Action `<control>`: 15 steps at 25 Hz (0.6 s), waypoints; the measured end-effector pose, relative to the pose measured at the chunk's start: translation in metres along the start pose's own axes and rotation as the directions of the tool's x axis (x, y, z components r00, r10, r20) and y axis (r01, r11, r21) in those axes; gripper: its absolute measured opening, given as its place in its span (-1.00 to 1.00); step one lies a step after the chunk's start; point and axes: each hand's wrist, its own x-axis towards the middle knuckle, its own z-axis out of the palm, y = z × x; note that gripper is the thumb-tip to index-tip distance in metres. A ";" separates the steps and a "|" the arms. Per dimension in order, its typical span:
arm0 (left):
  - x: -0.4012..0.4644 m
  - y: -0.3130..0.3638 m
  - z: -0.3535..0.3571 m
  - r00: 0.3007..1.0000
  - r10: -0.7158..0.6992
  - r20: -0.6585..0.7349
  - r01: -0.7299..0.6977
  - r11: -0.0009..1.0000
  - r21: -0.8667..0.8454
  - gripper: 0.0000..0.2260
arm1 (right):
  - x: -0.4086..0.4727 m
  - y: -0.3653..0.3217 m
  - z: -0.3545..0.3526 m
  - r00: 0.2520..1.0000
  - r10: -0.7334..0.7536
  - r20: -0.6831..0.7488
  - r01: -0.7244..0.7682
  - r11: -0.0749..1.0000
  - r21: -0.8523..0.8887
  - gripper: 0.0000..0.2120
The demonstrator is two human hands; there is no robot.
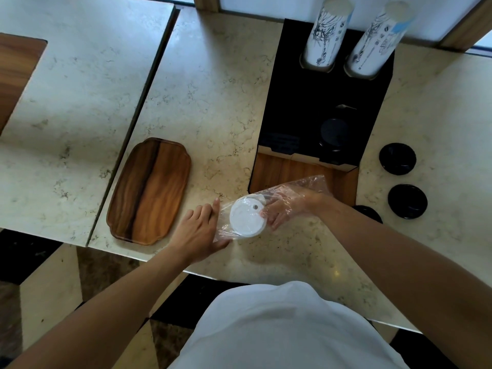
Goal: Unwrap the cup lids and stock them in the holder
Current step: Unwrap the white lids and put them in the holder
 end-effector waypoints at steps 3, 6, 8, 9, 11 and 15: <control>0.001 -0.001 0.001 0.999 -0.010 0.033 0.009 1.000 0.028 -0.03 | -0.008 -0.005 0.001 0.991 0.107 -0.077 -0.116 0.985 -0.130 -0.81; 0.002 -0.004 0.000 0.999 -0.009 0.042 0.007 0.999 0.054 -0.02 | -0.006 0.002 -0.010 0.981 0.129 -0.148 -0.143 0.986 -0.090 -0.70; 0.002 -0.004 0.002 0.999 -0.014 0.053 0.011 0.998 0.055 -0.02 | -0.010 0.006 -0.011 0.975 0.084 -0.204 -0.126 0.971 -0.203 -0.54; 0.003 -0.004 0.003 0.998 -0.016 0.056 0.013 0.998 0.058 -0.01 | -0.010 0.007 -0.012 0.980 0.030 -0.197 -0.075 0.971 -0.225 -0.62; 0.003 -0.005 0.005 0.998 -0.020 0.055 0.016 0.998 0.065 0.00 | -0.015 0.008 -0.020 0.972 0.009 -0.233 -0.042 0.990 -0.136 -0.84; 0.001 -0.005 0.009 0.998 -0.029 0.058 0.027 0.999 0.045 0.01 | -0.029 0.010 -0.034 0.944 -0.023 -0.328 -0.061 0.969 -0.241 -0.76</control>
